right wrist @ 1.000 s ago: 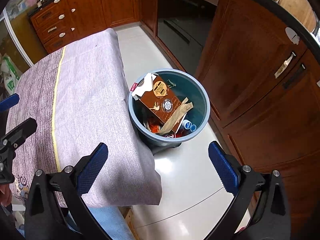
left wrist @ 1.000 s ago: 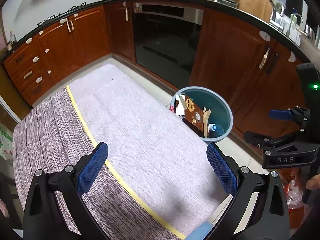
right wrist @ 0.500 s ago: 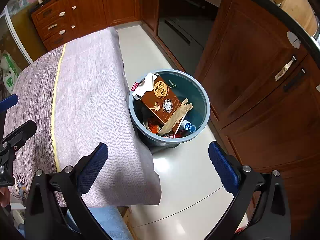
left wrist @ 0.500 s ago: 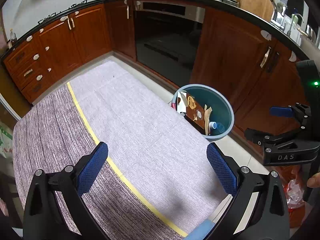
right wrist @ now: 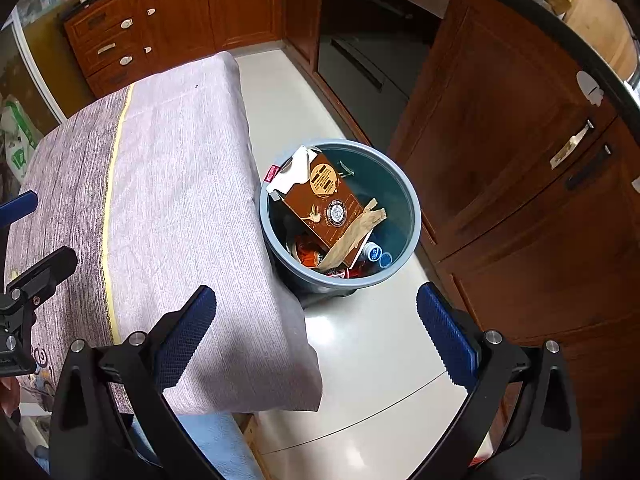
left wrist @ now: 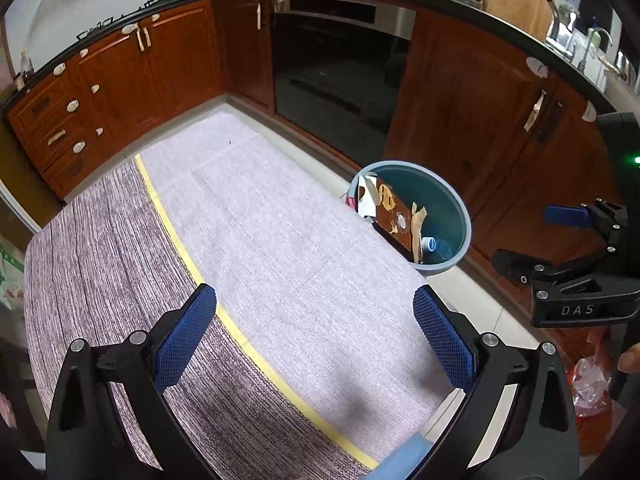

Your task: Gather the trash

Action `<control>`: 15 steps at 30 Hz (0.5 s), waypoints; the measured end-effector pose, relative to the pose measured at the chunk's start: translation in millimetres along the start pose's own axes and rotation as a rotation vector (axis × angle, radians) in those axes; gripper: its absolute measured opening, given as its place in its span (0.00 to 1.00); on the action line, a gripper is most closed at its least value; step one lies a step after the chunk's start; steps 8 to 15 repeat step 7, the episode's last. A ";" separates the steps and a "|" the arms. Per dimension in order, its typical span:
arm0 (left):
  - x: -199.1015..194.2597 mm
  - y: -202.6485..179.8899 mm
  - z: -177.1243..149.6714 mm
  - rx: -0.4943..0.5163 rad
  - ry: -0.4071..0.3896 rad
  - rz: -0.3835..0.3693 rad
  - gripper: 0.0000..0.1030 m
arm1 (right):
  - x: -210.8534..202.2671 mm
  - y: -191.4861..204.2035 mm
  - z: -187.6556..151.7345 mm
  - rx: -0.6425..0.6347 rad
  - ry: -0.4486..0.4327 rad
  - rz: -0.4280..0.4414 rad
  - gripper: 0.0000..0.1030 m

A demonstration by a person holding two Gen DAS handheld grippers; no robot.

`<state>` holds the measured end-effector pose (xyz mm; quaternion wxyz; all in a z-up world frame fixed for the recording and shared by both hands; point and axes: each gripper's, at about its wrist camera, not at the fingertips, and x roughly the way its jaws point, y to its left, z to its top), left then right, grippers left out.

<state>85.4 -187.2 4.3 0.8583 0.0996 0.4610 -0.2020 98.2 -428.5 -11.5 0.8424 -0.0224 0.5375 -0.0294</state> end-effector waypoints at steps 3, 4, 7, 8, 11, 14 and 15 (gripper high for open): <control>3.8 1.2 -0.7 -0.005 0.020 -0.002 0.96 | 0.1 1.2 1.7 -0.006 -0.001 -0.007 0.94; 5.0 2.2 -1.0 -0.009 0.028 -0.003 0.96 | 0.0 1.3 2.2 -0.008 -0.001 -0.011 0.94; 6.7 5.9 -2.6 -0.019 0.040 -0.007 0.96 | -0.3 1.3 3.0 -0.009 -0.002 -0.016 0.94; 6.7 5.9 -2.6 -0.019 0.040 -0.007 0.96 | -0.3 1.3 3.0 -0.009 -0.002 -0.016 0.94; 6.7 5.9 -2.6 -0.019 0.040 -0.007 0.96 | -0.3 1.3 3.0 -0.009 -0.002 -0.016 0.94; 6.7 5.9 -2.6 -0.019 0.040 -0.007 0.96 | -0.3 1.3 3.0 -0.009 -0.002 -0.016 0.94; 6.7 5.9 -2.6 -0.019 0.040 -0.007 0.96 | -0.3 1.3 3.0 -0.009 -0.002 -0.016 0.94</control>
